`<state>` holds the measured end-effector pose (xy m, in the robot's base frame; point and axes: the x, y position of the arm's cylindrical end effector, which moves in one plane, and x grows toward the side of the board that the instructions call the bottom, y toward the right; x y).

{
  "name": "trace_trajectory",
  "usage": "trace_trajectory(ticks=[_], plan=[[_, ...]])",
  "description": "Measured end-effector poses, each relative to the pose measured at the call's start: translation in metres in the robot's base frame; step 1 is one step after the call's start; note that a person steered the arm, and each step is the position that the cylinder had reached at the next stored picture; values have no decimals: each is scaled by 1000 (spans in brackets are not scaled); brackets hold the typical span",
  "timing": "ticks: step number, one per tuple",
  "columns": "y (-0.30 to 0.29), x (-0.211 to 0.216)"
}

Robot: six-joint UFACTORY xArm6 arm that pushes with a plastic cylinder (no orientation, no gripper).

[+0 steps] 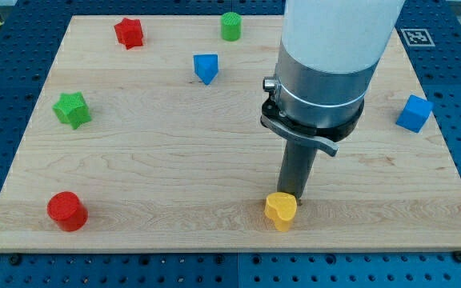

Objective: Slightly move the triangle to the right side

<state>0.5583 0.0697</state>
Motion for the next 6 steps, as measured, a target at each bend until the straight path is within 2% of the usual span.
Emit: trace_trajectory(ticks=[1,3,4,6], plan=[[-1,-1],[-43,-39],[-76,-72],[-145,-166]])
